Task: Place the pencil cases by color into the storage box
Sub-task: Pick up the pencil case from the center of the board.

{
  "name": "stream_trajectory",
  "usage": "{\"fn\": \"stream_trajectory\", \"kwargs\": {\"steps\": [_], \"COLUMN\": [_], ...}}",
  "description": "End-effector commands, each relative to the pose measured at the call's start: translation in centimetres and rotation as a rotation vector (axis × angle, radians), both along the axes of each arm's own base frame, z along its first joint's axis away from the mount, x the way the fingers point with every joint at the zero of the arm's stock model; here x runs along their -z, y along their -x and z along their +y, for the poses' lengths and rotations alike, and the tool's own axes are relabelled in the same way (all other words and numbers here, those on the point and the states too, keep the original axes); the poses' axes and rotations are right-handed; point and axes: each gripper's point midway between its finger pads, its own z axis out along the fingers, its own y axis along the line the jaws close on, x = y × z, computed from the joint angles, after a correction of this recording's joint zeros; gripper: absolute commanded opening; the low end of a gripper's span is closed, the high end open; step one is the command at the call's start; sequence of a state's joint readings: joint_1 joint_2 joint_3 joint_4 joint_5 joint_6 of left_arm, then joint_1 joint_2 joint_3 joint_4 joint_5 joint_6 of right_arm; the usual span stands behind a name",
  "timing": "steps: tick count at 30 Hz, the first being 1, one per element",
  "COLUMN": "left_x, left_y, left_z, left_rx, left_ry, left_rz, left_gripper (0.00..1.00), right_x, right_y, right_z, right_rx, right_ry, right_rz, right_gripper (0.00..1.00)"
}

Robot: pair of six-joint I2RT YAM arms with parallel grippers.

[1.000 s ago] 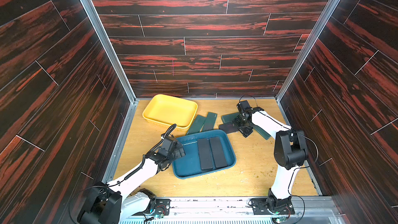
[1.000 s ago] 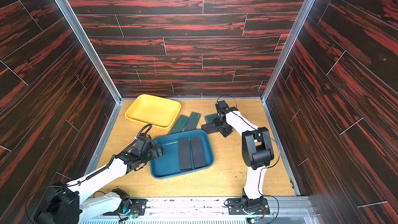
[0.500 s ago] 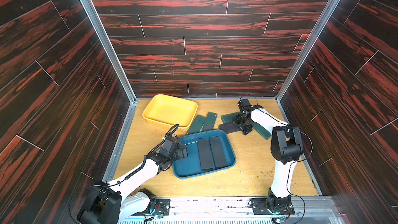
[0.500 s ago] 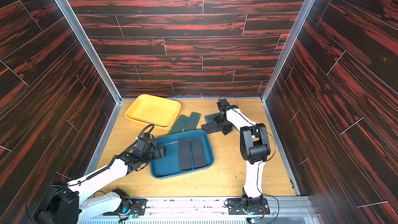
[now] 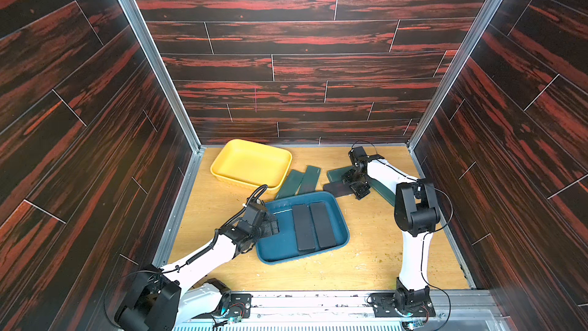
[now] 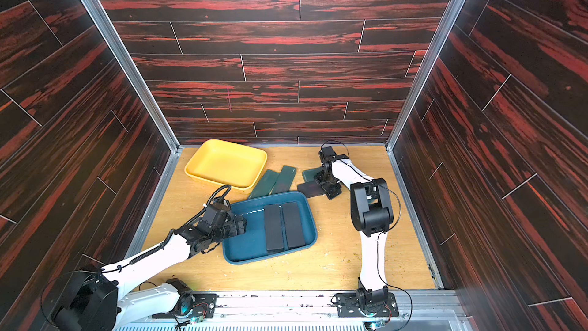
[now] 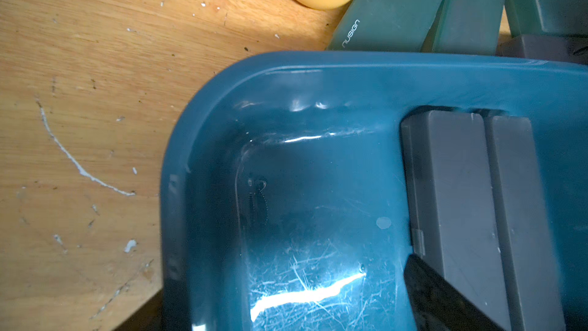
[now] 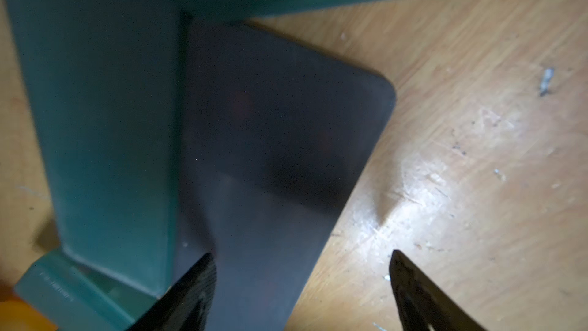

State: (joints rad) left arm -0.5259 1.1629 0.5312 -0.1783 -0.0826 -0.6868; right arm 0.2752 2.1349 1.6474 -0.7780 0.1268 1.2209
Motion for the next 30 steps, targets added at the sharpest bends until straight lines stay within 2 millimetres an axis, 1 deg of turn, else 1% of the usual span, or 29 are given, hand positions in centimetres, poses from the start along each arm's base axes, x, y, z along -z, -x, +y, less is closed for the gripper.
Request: {"fn": "stream_trajectory", "kwargs": {"steps": [1, 5, 12, 20, 26, 30], "left_x": [-0.4, -0.7, -0.9, -1.0, -1.2, -1.0], "left_y": [-0.3, -0.3, -0.3, -0.3, -0.3, -0.3], "left_z": [-0.7, -0.7, -0.8, -0.9, -0.9, -0.9], "left_rx": [0.021, 0.022, 0.022, 0.022, 0.022, 0.020], "left_ry": [0.008, 0.005, 0.004, 0.009, 0.009, 0.009], "left_rz": [-0.011, -0.015, -0.016, -0.020, -0.023, -0.020], "left_gripper": [0.96, 0.96, 0.96, 0.96, 0.96, 0.96], "right_x": [2.0, 2.8, 2.3, 2.8, 3.4, 4.0], "right_y": [0.3, 0.2, -0.6, -1.4, -1.5, -1.1], "right_z": [-0.5, -0.4, -0.6, -1.2, -1.3, -1.5], "right_rx": [0.013, 0.014, 0.014, 0.027, 0.028, 0.021], "right_ry": [0.031, 0.031, 0.046, 0.065, 0.072, 0.086], "right_rz": [0.058, 0.069, 0.050, 0.061, 0.075, 0.095], "right_gripper": [0.86, 0.86, 0.87, 0.87, 0.87, 0.87]}}
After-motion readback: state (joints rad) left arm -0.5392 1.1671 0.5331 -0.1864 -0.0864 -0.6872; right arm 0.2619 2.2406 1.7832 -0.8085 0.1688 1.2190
